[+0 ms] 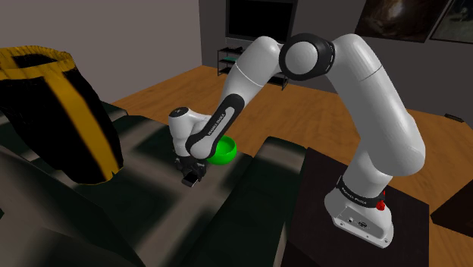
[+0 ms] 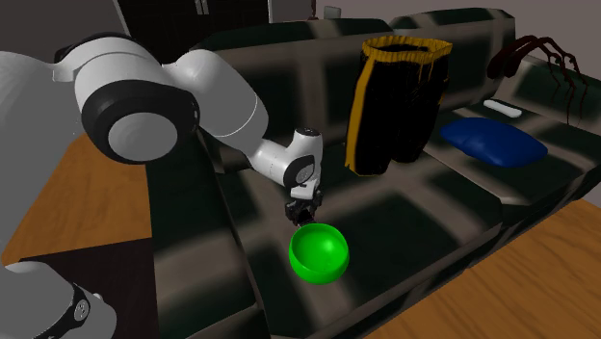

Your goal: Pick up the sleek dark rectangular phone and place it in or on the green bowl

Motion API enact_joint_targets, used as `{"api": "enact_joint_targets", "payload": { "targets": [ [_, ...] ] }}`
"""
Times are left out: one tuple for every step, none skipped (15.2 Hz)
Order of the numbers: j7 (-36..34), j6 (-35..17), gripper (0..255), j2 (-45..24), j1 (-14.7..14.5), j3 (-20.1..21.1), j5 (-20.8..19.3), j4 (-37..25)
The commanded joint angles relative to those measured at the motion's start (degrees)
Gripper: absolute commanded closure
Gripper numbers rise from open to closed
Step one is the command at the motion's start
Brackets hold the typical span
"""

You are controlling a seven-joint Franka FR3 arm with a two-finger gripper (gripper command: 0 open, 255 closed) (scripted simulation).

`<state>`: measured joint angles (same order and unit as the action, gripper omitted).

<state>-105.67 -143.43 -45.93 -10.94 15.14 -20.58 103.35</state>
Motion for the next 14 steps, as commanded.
{"api": "enact_joint_targets", "payload": {
  "targets": [
    [0.0,0.01,255,-0.06,0.01,-0.03,0.0,0.03],
    [-0.01,-0.03,255,-0.03,0.01,-0.03,-0.01,0.09],
    [-0.02,-0.02,255,-0.05,0.0,-0.03,-0.01,0.07],
    [-0.03,-0.05,255,-0.09,-0.02,-0.04,-0.02,0.05],
    [-0.03,-0.02,255,-0.06,-0.01,-0.03,-0.01,0.05],
    [0.08,0.37,255,0.62,0.15,0.18,0.16,0.34],
    [0.19,0.76,255,1.28,0.31,0.38,0.34,0.63],
    [0.3,1.18,255,1.94,0.46,0.59,0.52,0.87],
    [0.42,1.59,255,2.59,0.62,0.8,0.71,1.12],
    [0.54,2.0,255,3.24,0.78,1.01,0.9,1.36],
    [0.67,2.43,255,3.88,0.93,1.22,1.1,1.58],
    [0.79,2.86,255,4.52,1.09,1.42,1.3,1.79],
    [0.92,3.29,255,5.15,1.24,1.63,1.5,1.98],
    [1.05,3.73,255,5.78,1.4,1.84,1.71,2.17]
  ]
}}
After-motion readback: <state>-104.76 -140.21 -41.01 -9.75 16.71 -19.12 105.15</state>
